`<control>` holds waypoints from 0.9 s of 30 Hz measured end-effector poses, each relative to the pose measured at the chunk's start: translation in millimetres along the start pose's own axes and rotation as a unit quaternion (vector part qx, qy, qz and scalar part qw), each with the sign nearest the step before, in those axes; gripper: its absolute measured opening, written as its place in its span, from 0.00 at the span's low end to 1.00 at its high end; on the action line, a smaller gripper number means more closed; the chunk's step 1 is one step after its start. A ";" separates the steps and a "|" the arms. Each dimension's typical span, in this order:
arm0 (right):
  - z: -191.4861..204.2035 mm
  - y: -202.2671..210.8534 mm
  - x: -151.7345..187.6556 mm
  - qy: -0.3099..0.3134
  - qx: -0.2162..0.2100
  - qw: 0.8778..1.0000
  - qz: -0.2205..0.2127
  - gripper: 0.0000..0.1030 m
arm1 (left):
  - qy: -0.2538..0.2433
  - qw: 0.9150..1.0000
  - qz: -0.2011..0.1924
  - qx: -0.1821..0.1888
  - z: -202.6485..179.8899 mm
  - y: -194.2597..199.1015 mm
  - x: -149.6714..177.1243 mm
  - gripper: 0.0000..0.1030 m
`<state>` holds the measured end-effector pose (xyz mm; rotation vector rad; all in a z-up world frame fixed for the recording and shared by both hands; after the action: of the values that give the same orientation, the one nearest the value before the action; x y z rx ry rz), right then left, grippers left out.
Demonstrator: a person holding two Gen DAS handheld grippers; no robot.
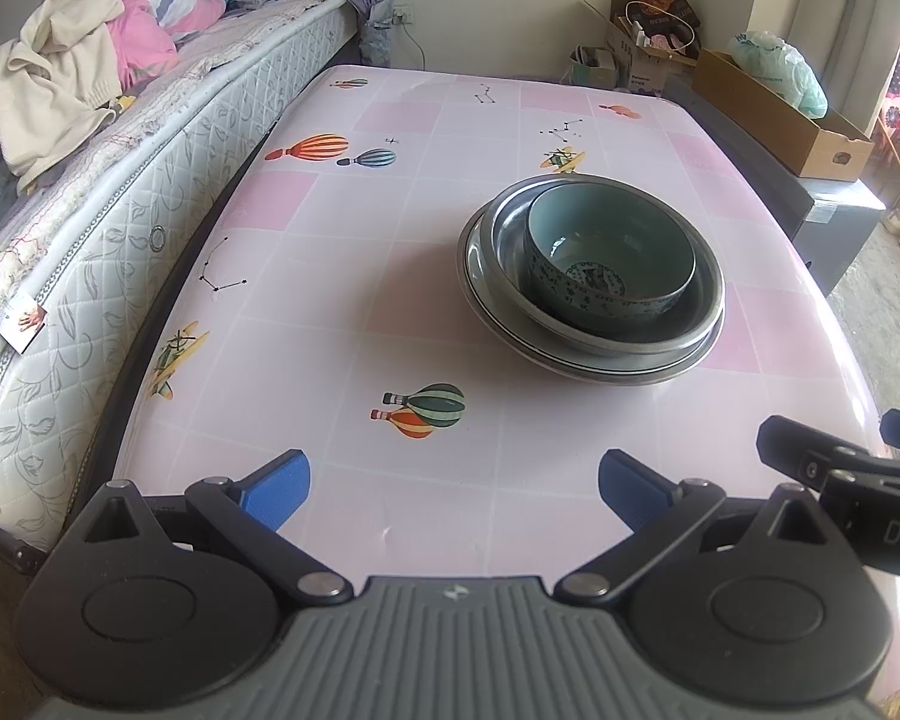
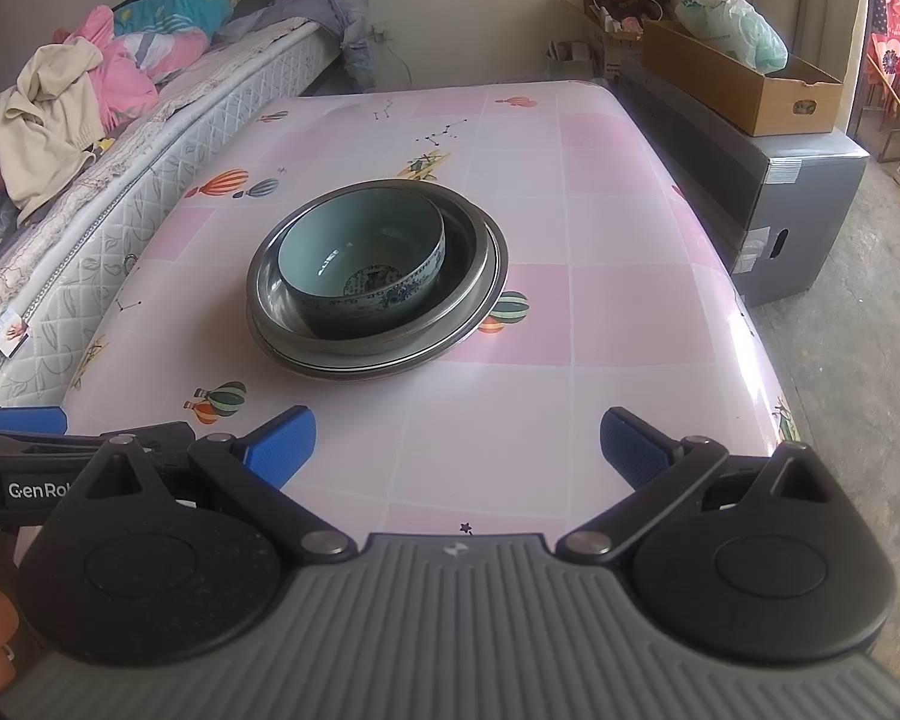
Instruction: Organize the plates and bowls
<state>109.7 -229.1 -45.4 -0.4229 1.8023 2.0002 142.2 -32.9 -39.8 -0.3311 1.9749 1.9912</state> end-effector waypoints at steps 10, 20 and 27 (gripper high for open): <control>-0.3 0.1 -0.3 0.000 -0.001 1.000 0.000 0.99 | 0.000 1.000 0.000 0.000 0.1 0.4 -0.3 1.00; -0.5 0.2 -0.4 0.000 -0.001 1.000 0.000 0.99 | 0.000 1.000 0.000 -0.001 0.0 0.9 -0.5 1.00; 3.0 -0.3 0.4 0.001 -0.002 1.000 0.000 0.99 | 0.001 1.000 -0.001 -0.001 -0.1 2.1 -1.2 1.00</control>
<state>109.7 -226.1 -45.5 -0.4269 1.8005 2.0031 142.5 -33.1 -37.5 -0.3359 1.9719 1.9930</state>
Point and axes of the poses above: each gripper's, at about its wrist camera, not at the fingertips, and y roughly against the way its jaws point, z to its left, x to its underside, the point moved 5 cm from there along -y, roughly the way its jaws point, and after that the axes turned 11 degrees about z, right-handed, at the moved point
